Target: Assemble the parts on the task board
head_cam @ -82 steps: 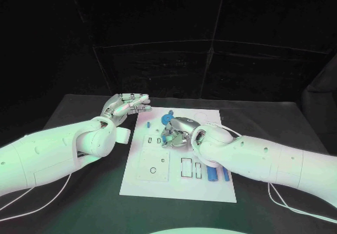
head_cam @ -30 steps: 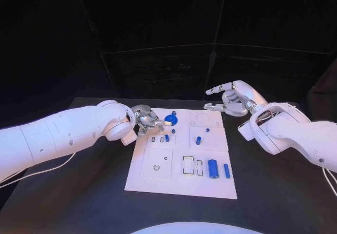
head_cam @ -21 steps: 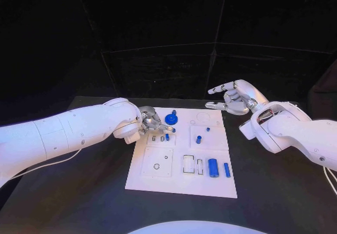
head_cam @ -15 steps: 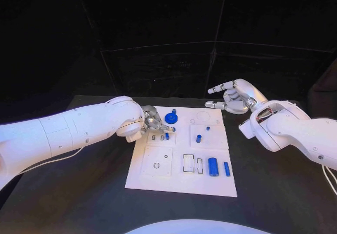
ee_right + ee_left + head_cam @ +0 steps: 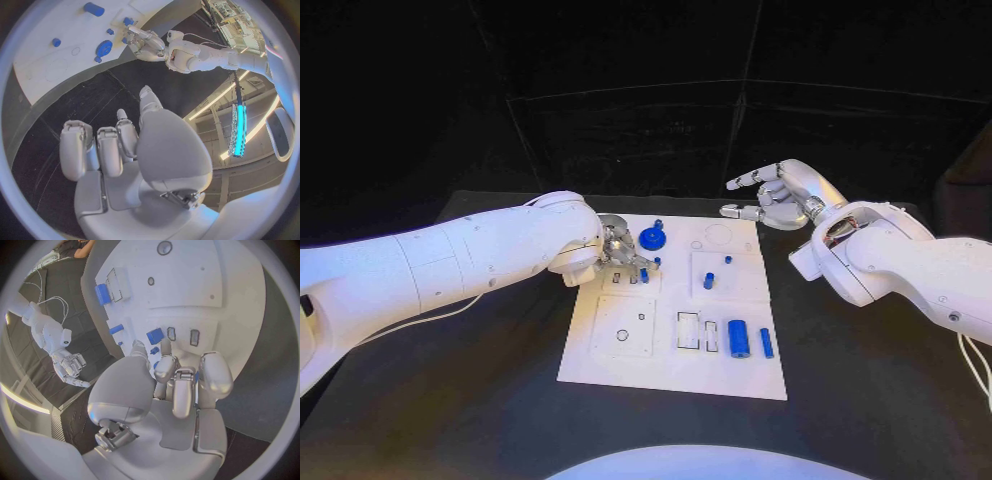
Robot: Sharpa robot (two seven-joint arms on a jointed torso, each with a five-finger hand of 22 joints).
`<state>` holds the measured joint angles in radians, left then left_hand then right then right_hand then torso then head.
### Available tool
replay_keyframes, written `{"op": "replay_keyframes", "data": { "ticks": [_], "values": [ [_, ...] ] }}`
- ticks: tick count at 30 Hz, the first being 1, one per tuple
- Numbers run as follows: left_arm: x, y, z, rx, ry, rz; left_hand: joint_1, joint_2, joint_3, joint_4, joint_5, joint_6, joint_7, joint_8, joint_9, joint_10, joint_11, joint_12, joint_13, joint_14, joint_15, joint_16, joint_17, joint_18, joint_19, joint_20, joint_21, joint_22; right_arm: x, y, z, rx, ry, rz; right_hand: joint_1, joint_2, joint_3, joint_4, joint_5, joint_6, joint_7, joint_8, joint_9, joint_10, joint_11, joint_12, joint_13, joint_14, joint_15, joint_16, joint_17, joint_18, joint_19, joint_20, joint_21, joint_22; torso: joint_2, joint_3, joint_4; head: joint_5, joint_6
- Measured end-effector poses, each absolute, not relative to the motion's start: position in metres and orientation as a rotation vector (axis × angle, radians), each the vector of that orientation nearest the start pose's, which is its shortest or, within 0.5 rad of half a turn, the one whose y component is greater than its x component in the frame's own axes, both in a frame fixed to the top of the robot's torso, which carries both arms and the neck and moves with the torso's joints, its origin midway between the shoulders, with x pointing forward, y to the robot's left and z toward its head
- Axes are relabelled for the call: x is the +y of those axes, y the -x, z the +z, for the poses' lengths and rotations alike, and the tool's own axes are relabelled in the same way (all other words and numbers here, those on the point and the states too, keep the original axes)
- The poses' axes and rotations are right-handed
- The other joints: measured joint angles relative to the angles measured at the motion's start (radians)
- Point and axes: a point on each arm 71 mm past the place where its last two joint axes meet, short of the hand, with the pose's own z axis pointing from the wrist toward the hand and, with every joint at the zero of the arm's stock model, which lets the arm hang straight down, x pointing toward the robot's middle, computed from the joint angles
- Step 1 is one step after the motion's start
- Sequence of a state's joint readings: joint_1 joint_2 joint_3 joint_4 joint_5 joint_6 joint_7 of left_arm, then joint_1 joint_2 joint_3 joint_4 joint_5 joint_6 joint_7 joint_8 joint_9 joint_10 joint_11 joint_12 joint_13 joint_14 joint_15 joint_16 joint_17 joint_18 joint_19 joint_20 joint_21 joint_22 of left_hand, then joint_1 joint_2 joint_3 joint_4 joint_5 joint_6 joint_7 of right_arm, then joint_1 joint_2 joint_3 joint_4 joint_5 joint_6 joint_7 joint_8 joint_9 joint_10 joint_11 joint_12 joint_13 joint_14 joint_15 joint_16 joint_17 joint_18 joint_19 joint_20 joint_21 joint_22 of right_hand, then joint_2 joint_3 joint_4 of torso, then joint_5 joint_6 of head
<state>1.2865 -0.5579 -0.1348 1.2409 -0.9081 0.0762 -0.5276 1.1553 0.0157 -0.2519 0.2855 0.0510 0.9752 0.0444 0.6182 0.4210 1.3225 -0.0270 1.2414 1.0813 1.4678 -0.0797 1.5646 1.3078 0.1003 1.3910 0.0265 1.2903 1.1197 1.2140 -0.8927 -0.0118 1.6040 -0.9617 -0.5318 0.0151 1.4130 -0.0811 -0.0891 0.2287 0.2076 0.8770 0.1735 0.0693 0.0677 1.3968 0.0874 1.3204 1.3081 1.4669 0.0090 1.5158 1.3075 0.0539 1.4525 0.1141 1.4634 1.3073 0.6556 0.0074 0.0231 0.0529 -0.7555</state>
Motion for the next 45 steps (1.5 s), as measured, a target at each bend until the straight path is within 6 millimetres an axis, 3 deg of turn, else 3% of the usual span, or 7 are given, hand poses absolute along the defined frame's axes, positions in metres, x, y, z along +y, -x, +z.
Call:
{"op": "replay_keyframes", "data": {
  "ticks": [12, 17, 27, 37, 45],
  "values": [
    [0.147, -0.524, -0.231, 2.361, 0.273, -0.423, 0.015, 0.015, 0.0, 0.0, 0.0, -0.011, -0.007, 0.038, 0.032, 0.011, -0.004, 0.017, 0.017, -0.003, -0.003, 0.0, 0.0, 0.0, 0.003, -0.003, 0.013, 0.016, -0.209, -0.483, -0.153, 1.522, -0.345, 0.94, 0.0, 0.0, -0.003, -0.003, 0.016, 0.0, 0.0, 0.0, 0.0, -0.004, -0.004, -0.005, 0.0, 0.0, 0.0, 0.0, 0.0, 0.0, 0.0, 0.0, 0.0, 0.0, 0.0, 0.0, 0.0007, -0.001, -0.005],
    [0.145, -0.524, -0.231, 2.369, 0.264, -0.421, 0.038, 0.038, 0.011, -0.011, 0.004, -0.021, -0.007, 0.052, 0.047, 0.012, -0.005, 0.017, 0.019, -0.003, -0.003, 0.0, 0.0, 0.0, 0.003, -0.003, 0.013, 0.02, -0.209, -0.483, -0.154, 1.525, -0.346, 0.939, 0.0, 0.0, -0.003, -0.003, 0.016, 0.0, 0.0, 0.0, 0.0, -0.004, -0.004, -0.005, 0.0, 0.0, 0.0, 0.0, 0.0, 0.0, 0.0, 0.0, 0.0, 0.0, 0.0, 0.0, 0.0002, -0.001, -0.009],
    [0.143, -0.524, -0.231, 2.377, 0.256, -0.418, 0.042, 0.042, 0.02, -0.014, 0.007, -0.029, -0.007, 0.062, 0.058, 0.012, -0.005, 0.021, 0.02, -0.003, -0.002, 0.0, 0.0, 0.0, 0.003, -0.002, 0.017, 0.023, -0.208, -0.485, -0.155, 1.531, -0.347, 0.937, 0.0, 0.0, -0.003, -0.003, 0.023, 0.0, 0.0, 0.0, 0.0, -0.004, -0.004, -0.005, 0.0, 0.0, 0.0, -0.004, 0.0, 0.0, 0.0, 0.0, 0.0, 0.0, 0.0, -0.0001, 0.0, -0.004, -0.015],
    [0.142, -0.524, -0.231, 2.384, 0.25, -0.413, 0.079, 0.057, 0.053, -0.041, 0.007, -0.045, -0.009, 0.087, 0.08, 0.012, -0.005, 0.021, 0.022, -0.003, -0.002, 0.0, 0.0, 0.0, 0.002, -0.002, 0.017, 0.028, -0.207, -0.486, -0.156, 1.536, -0.347, 0.938, 0.0, 0.0, -0.005, 0.0, 0.022, 0.0, 0.0, 0.0, 0.0, -0.004, -0.004, -0.005, 0.0, 0.0, 0.0, -0.004, 0.0, 0.0, 0.0, 0.0, 0.0, 0.0, 0.0, -0.0002, 0.0008, -0.004, -0.021],
    [0.142, -0.524, -0.231, 2.391, 0.245, -0.409, 0.135, 0.081, 0.125, -0.074, 0.011, -0.062, -0.012, 0.091, 0.091, 0.01, -0.003, 0.021, 0.022, 0.0, -0.005, 0.0, 0.0, 0.0, 0.002, -0.002, 0.016, 0.03, -0.206, -0.486, -0.156, 1.541, -0.348, 0.941, -0.004, 0.004, -0.005, 0.0, 0.027, 0.003, 0.003, 0.0, 0.0, -0.003, -0.004, -0.005, 0.0, 0.0, 0.0, -0.004, 0.0, 0.0, 0.0, 0.0, 0.0, 0.0, 0.0, 0.0, 0.0008, -0.003, -0.024]
  ]
}}
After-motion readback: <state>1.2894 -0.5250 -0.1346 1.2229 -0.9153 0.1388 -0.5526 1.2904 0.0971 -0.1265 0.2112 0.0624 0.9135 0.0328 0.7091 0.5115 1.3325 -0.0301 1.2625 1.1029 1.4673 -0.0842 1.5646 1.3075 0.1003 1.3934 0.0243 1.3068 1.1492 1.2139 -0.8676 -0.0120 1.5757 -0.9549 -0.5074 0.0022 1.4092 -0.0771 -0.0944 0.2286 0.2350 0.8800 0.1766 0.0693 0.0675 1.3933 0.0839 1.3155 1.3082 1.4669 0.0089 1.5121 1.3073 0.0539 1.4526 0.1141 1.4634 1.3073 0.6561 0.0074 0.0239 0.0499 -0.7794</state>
